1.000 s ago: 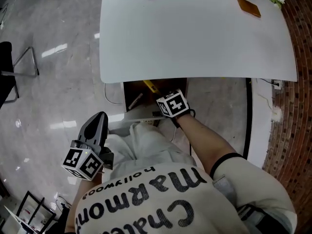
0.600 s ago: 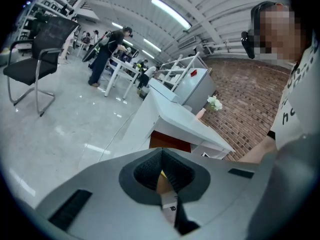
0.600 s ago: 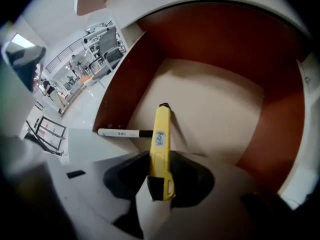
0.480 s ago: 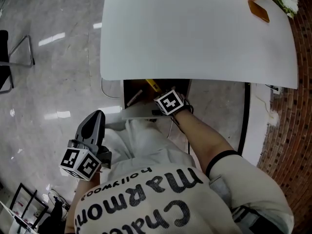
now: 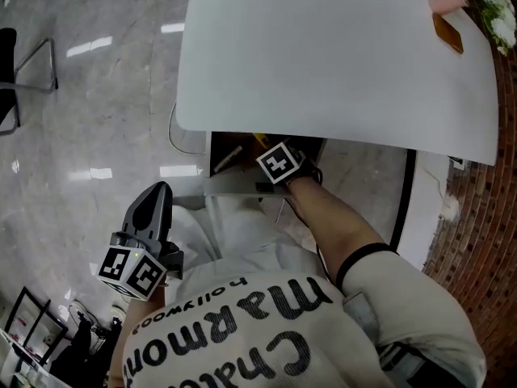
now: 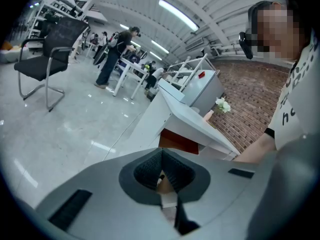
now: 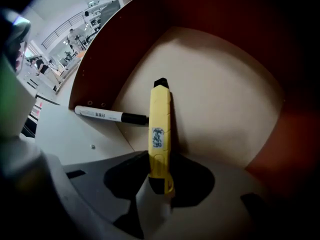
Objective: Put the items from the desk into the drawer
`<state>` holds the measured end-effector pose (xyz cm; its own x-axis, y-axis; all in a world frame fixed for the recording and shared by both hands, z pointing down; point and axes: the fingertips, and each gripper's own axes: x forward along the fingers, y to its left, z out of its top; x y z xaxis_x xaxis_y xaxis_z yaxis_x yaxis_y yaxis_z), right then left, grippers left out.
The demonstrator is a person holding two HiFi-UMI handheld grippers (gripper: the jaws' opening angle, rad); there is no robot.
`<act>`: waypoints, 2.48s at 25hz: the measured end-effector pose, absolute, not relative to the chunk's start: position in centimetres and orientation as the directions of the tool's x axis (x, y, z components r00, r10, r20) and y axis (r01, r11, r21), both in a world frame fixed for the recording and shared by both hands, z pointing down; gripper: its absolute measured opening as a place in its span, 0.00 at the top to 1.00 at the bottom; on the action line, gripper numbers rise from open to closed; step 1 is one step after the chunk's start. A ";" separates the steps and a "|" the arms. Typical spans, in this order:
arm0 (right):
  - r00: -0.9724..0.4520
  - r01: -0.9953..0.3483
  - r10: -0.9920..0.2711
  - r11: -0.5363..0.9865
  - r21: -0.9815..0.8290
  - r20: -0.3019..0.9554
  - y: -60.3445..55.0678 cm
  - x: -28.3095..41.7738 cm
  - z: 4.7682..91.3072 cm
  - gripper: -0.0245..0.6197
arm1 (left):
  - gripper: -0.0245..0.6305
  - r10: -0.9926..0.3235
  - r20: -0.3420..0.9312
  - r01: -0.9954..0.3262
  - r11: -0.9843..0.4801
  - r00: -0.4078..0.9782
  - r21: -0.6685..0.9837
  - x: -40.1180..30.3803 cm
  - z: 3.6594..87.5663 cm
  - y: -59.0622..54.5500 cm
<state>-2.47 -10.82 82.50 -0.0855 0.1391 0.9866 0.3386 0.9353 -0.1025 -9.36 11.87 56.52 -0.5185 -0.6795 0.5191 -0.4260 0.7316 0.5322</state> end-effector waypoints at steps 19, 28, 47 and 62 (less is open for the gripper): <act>-0.080 0.400 0.073 0.916 -0.036 0.994 -10.4 -2.5 83.2 0.75 | 0.96 -0.667 0.523 -0.398 0.741 -0.530 0.541 -9.5 57.2 12.4; -0.061 0.378 0.091 0.924 -0.061 0.994 -10.7 -2.3 83.1 0.72 | 0.96 -0.643 0.544 -0.363 0.760 -0.539 0.539 -7.8 56.7 12.5; -0.131 0.058 0.076 0.996 -0.069 0.988 -12.8 -1.6 76.9 0.71 | 0.96 -0.752 0.483 -0.488 0.659 -0.448 0.572 -8.2 52.4 10.2; -0.527 -0.508 0.085 0.766 -0.394 0.846 -5.6 -0.8 59.6 0.96 | 0.96 -0.857 0.338 -0.637 0.515 -0.389 0.574 -7.7 43.1 11.7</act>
